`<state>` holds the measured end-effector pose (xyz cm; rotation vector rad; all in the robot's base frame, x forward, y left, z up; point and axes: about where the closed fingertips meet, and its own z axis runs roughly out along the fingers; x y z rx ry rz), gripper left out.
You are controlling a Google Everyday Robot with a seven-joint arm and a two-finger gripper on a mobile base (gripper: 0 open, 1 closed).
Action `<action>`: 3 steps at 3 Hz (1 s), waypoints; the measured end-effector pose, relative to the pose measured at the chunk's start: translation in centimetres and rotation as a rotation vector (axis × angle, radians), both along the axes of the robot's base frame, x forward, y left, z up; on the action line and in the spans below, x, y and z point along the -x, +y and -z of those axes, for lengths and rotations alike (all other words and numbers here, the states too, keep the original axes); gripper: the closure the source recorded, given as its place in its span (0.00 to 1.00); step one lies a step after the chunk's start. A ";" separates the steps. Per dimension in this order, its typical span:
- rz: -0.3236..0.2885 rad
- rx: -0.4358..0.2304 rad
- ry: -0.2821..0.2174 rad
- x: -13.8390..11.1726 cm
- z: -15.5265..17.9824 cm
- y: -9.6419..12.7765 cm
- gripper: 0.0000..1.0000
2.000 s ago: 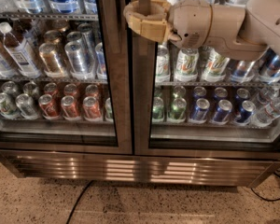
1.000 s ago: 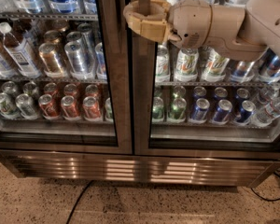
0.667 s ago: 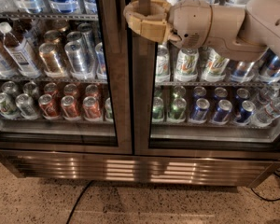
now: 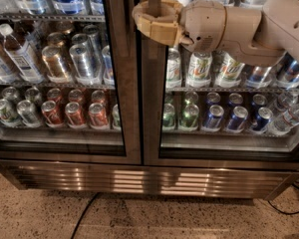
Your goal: Open right fridge door
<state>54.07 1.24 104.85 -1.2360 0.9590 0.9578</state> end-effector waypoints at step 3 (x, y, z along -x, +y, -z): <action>0.003 -0.007 0.002 0.0 0.0 0.0 1.00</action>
Offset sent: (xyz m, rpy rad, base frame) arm -0.2771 -0.0224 -0.1534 0.3227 0.0895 -0.1326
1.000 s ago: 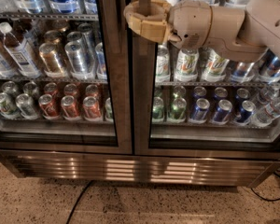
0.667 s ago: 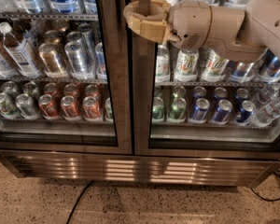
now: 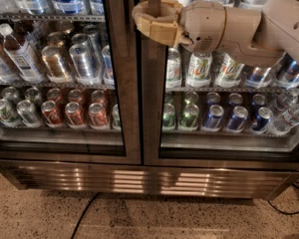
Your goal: Open right fridge door
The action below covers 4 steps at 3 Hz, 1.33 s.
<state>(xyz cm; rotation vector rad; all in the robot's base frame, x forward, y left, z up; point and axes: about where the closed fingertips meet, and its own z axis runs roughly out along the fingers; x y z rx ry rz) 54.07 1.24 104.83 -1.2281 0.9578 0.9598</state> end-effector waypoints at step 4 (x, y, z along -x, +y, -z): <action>0.004 -0.010 0.003 0.0 0.0 0.0 1.00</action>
Offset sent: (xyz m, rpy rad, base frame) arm -0.2933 -0.0274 -0.1622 0.3504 0.1155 -0.1731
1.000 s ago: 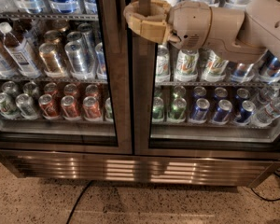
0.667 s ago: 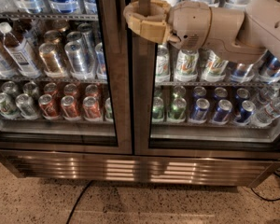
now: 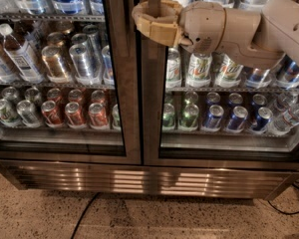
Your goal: Open right fridge door
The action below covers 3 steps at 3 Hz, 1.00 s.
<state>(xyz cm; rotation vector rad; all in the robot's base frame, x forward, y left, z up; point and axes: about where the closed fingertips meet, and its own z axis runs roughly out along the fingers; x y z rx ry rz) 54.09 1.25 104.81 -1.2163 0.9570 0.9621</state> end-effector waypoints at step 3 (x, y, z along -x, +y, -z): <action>0.004 -0.008 0.003 0.0 0.0 0.0 1.00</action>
Offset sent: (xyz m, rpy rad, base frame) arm -0.3022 -0.0275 -0.1659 0.3598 0.1266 -0.1887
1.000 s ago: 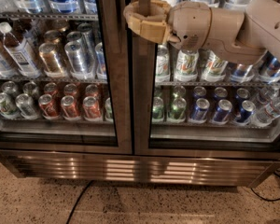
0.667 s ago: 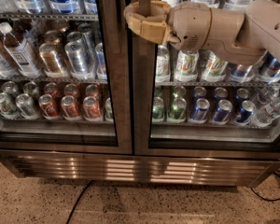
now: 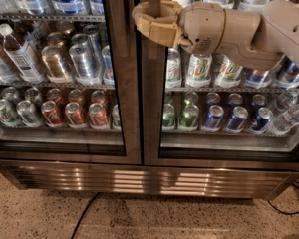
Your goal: Open right fridge door
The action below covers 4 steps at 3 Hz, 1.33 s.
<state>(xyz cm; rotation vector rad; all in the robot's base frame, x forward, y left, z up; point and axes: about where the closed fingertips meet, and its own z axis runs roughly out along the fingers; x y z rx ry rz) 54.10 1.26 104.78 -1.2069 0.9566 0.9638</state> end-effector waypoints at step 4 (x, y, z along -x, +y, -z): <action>-0.006 -0.004 0.006 0.1 0.1 0.1 1.00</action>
Offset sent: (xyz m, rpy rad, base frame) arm -0.3039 -0.0279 -0.1686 0.3574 0.1276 -0.1910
